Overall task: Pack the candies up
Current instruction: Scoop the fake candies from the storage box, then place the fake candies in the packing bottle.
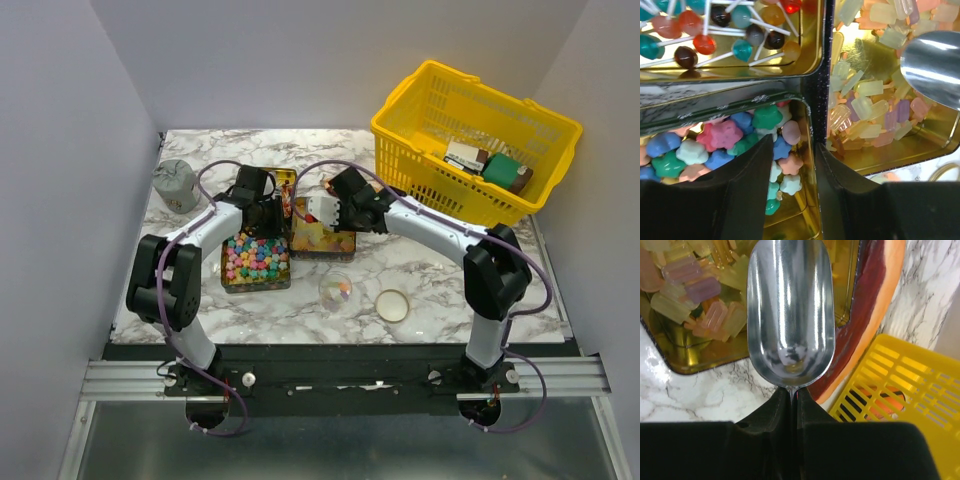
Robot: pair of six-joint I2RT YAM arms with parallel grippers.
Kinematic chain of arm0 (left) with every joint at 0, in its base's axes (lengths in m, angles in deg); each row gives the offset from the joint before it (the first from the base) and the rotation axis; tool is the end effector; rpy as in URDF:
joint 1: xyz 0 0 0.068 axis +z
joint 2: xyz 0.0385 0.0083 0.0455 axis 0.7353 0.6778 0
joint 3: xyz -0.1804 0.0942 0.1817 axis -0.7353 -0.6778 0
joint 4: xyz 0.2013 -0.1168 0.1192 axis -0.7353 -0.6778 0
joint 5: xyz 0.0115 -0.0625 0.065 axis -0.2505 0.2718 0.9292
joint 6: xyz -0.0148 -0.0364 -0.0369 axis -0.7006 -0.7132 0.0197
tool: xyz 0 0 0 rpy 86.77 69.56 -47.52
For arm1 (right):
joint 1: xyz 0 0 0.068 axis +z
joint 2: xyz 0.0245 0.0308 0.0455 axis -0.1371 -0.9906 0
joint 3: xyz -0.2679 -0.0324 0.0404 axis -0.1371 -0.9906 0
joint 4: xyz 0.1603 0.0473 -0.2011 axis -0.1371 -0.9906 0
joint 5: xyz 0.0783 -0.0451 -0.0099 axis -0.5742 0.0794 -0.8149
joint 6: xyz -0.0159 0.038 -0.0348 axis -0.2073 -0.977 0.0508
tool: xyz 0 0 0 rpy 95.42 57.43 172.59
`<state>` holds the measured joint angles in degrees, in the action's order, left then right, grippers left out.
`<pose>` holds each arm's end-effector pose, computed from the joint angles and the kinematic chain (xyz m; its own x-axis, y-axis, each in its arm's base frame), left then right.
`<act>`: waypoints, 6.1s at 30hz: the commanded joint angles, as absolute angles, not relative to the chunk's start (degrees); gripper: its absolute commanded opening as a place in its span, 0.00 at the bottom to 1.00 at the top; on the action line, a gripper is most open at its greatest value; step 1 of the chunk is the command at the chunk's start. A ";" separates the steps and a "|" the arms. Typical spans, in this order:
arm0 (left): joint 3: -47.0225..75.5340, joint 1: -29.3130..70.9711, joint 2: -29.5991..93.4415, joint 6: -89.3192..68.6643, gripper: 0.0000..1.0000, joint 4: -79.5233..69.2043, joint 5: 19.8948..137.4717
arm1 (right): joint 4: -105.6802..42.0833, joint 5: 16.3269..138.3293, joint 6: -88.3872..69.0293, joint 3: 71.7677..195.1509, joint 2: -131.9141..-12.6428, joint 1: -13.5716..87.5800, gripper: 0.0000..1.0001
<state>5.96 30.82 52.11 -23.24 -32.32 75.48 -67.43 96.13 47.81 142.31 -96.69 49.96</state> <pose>0.3292 -0.1049 0.2075 -0.8886 -0.1604 -0.4296 0.0159 0.9255 -0.3785 0.3013 0.2627 0.2445 0.0531 -0.9747 -0.2171 -0.8502 0.0699 -0.5219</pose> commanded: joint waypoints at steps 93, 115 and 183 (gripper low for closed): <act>1.94 30.45 45.11 -22.74 0.29 -21.68 73.50 | -49.84 65.20 34.93 133.15 -94.47 42.07 0.01; 0.01 31.16 42.74 -23.80 0.30 -19.92 75.61 | -51.50 64.76 33.17 126.91 -84.28 40.92 0.01; -0.26 31.95 42.03 -23.53 0.41 -20.71 75.96 | -97.65 90.59 32.56 134.02 -75.31 59.47 0.01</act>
